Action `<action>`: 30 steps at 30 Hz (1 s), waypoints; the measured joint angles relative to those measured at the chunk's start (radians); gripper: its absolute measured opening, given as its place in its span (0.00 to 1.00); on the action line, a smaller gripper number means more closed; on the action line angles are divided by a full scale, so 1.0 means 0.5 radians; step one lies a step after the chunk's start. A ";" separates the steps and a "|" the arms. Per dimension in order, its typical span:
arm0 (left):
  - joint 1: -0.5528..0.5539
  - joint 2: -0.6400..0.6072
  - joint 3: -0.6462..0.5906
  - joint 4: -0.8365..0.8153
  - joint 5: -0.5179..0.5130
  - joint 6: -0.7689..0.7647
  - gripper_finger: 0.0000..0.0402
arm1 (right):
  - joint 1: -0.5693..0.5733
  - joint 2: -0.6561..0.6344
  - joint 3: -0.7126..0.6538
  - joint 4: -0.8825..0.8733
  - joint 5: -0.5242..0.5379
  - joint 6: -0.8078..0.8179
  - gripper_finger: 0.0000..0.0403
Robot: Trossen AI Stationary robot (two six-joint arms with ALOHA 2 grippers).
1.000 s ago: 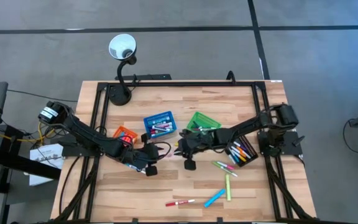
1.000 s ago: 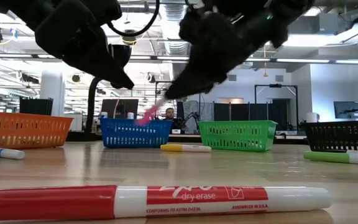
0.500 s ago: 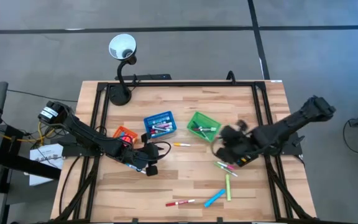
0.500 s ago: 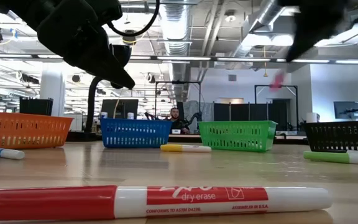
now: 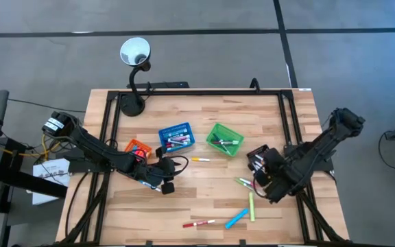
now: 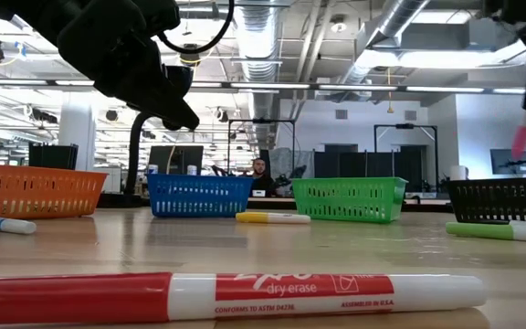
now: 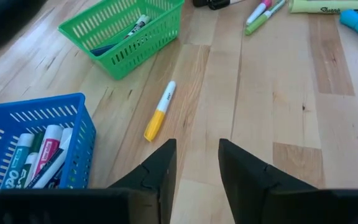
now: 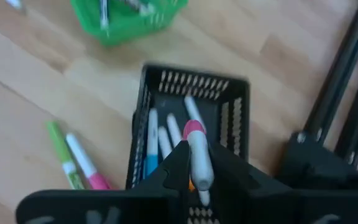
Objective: Pick & Place Markers
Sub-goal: Put the small left pink highlighter pen into the black basket, then put the small yellow highlighter pen into the black basket
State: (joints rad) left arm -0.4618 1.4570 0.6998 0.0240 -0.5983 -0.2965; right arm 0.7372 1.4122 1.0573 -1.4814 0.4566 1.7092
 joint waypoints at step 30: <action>0.008 0.002 0.000 0.092 0.002 0.003 0.29 | -0.442 0.164 0.000 0.482 0.184 -0.962 0.48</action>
State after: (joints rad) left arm -0.4576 1.4578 0.6998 0.0699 -0.5976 -0.2951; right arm 0.5160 1.4940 1.0573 -1.2403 0.5484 1.2281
